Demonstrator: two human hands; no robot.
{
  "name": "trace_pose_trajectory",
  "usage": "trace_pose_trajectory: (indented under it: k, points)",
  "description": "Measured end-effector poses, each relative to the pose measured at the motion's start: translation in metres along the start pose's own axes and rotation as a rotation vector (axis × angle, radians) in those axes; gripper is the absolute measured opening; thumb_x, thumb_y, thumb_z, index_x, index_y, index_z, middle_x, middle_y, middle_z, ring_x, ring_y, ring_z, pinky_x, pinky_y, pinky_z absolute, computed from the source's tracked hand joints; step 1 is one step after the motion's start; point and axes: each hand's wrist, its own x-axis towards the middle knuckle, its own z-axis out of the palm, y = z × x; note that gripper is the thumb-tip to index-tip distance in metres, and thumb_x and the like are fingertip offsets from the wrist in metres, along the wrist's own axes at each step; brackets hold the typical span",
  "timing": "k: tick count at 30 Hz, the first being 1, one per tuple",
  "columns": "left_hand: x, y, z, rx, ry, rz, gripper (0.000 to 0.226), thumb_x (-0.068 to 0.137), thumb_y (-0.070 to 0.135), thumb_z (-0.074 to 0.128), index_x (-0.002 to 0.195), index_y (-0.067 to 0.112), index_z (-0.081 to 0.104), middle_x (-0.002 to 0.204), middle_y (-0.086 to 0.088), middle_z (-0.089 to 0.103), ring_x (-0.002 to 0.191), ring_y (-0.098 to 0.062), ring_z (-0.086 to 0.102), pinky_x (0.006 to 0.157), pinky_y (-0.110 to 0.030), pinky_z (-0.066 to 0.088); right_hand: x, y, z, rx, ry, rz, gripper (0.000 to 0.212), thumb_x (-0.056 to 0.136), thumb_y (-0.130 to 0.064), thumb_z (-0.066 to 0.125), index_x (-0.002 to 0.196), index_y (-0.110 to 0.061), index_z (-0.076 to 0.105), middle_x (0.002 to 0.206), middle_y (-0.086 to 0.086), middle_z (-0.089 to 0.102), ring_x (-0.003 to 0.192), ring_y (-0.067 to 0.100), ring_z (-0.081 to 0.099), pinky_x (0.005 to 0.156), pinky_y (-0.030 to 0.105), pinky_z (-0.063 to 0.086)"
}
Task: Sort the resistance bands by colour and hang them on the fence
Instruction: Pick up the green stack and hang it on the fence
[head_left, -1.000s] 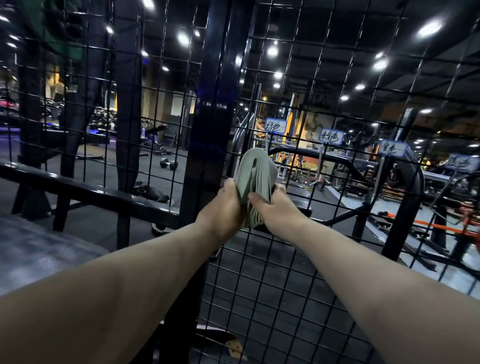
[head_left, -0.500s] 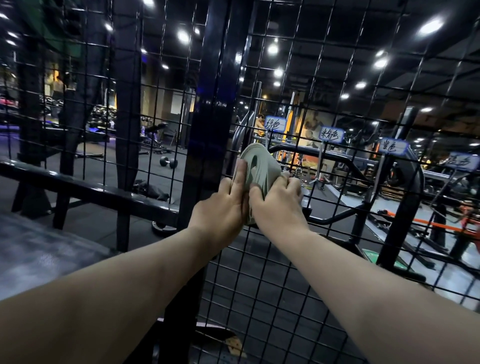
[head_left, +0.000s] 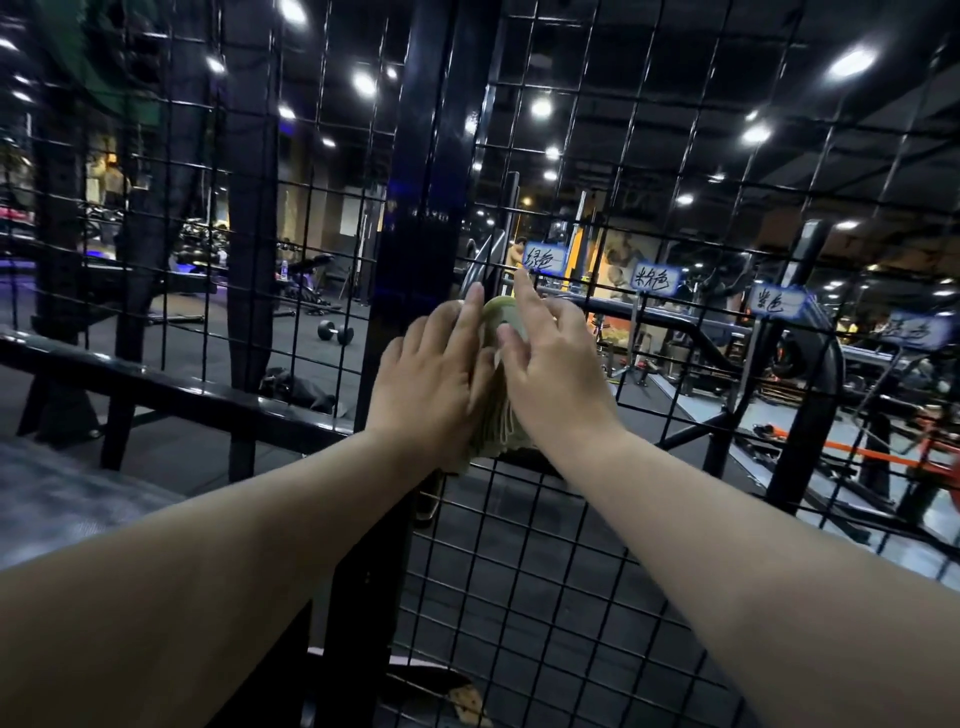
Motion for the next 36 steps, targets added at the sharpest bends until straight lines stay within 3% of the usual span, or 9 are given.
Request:
trace_pose_trajectory:
  k: [3, 5, 15, 17, 20, 23, 27, 33, 36]
  points:
    - [0.015, 0.001, -0.003, -0.087, -0.009, 0.011, 0.056, 0.104, 0.04, 0.031, 0.156, 0.02, 0.025, 0.147, 0.0, 0.043, 0.131, -0.022, 0.04, 0.105, -0.038, 0.035, 0.012, 0.0, -0.005, -0.018, -0.003, -0.004, 0.044, 0.106, -0.03, 0.041, 0.148, -0.02, 0.042, 0.128, 0.005, 0.053, 0.117, 0.024, 0.052, 0.097, 0.04, 0.048]
    - [0.022, 0.0, -0.004, -0.077, -0.041, 0.008, 0.053, 0.104, 0.038, 0.033, 0.152, 0.016, 0.035, 0.144, -0.002, 0.048, 0.129, -0.022, 0.043, 0.105, -0.038, 0.035, 0.015, 0.001, -0.007, -0.078, -0.039, 0.025, 0.041, 0.106, -0.023, 0.042, 0.146, -0.02, 0.046, 0.13, 0.006, 0.056, 0.117, 0.027, 0.056, 0.095, 0.04, 0.049]
    - [0.024, 0.006, -0.012, -0.261, -0.163, -0.079, 0.059, 0.104, 0.042, 0.038, 0.155, 0.016, 0.025, 0.145, -0.004, 0.044, 0.125, -0.023, 0.051, 0.1, -0.041, 0.046, 0.021, 0.0, -0.01, -0.104, -0.052, 0.05, 0.035, 0.099, -0.03, 0.057, 0.131, -0.017, 0.057, 0.117, 0.009, 0.064, 0.101, 0.026, 0.062, 0.077, 0.03, 0.046]
    - [0.025, 0.004, -0.011, -0.294, -0.164, -0.083, 0.055, 0.104, 0.038, 0.04, 0.154, 0.016, 0.031, 0.141, -0.005, 0.048, 0.123, -0.021, 0.052, 0.099, -0.036, 0.046, 0.022, 0.0, -0.01, -0.095, -0.051, 0.058, 0.033, 0.098, -0.029, 0.057, 0.129, -0.017, 0.057, 0.115, 0.009, 0.065, 0.099, 0.026, 0.063, 0.078, 0.031, 0.049]
    - [0.028, 0.001, -0.008, -0.412, -0.137, -0.117, 0.039, 0.103, 0.032, 0.046, 0.14, 0.02, 0.052, 0.113, 0.0, 0.063, 0.102, -0.016, 0.063, 0.082, -0.027, 0.05, 0.023, -0.001, -0.007, -0.074, -0.042, 0.093, 0.032, 0.098, -0.029, 0.058, 0.129, -0.019, 0.058, 0.114, 0.007, 0.066, 0.097, 0.024, 0.062, 0.075, 0.03, 0.047]
    - [0.026, 0.001, -0.006, -0.506, -0.11, -0.167, 0.031, 0.101, 0.028, 0.053, 0.131, 0.024, 0.06, 0.107, 0.005, 0.072, 0.096, -0.01, 0.066, 0.082, -0.027, 0.055, 0.023, -0.001, -0.007, -0.053, -0.045, 0.133, 0.034, 0.098, -0.032, 0.057, 0.13, -0.021, 0.057, 0.116, 0.004, 0.066, 0.097, 0.021, 0.06, 0.072, 0.029, 0.042]
    - [0.025, 0.003, -0.006, -0.422, -0.063, -0.2, 0.036, 0.099, 0.032, 0.057, 0.132, 0.018, 0.062, 0.113, 0.003, 0.072, 0.099, -0.01, 0.067, 0.086, -0.029, 0.056, 0.02, -0.002, -0.009, -0.047, -0.044, 0.128, 0.039, 0.098, -0.03, 0.058, 0.135, -0.018, 0.055, 0.124, 0.006, 0.064, 0.109, 0.025, 0.061, 0.078, 0.027, 0.042]
    - [0.016, 0.008, -0.007, -0.395, -0.17, -0.191, 0.024, 0.102, 0.036, 0.045, 0.108, 0.018, 0.059, 0.091, 0.001, 0.07, 0.082, -0.018, 0.068, 0.071, -0.037, 0.056, 0.013, -0.004, 0.0, -0.062, -0.088, 0.125, 0.047, 0.101, -0.025, 0.051, 0.145, -0.012, 0.041, 0.137, 0.012, 0.049, 0.112, 0.025, 0.056, 0.079, 0.028, 0.04]
    - [0.008, 0.012, -0.006, -0.375, -0.236, -0.185, 0.034, 0.105, 0.035, 0.037, 0.13, 0.015, 0.047, 0.113, -0.008, 0.064, 0.092, -0.024, 0.065, 0.077, -0.042, 0.053, 0.004, -0.003, 0.004, -0.079, -0.132, 0.121, 0.061, 0.102, -0.025, 0.048, 0.155, -0.012, 0.02, 0.148, 0.013, 0.035, 0.125, 0.03, 0.05, 0.097, 0.037, 0.046]
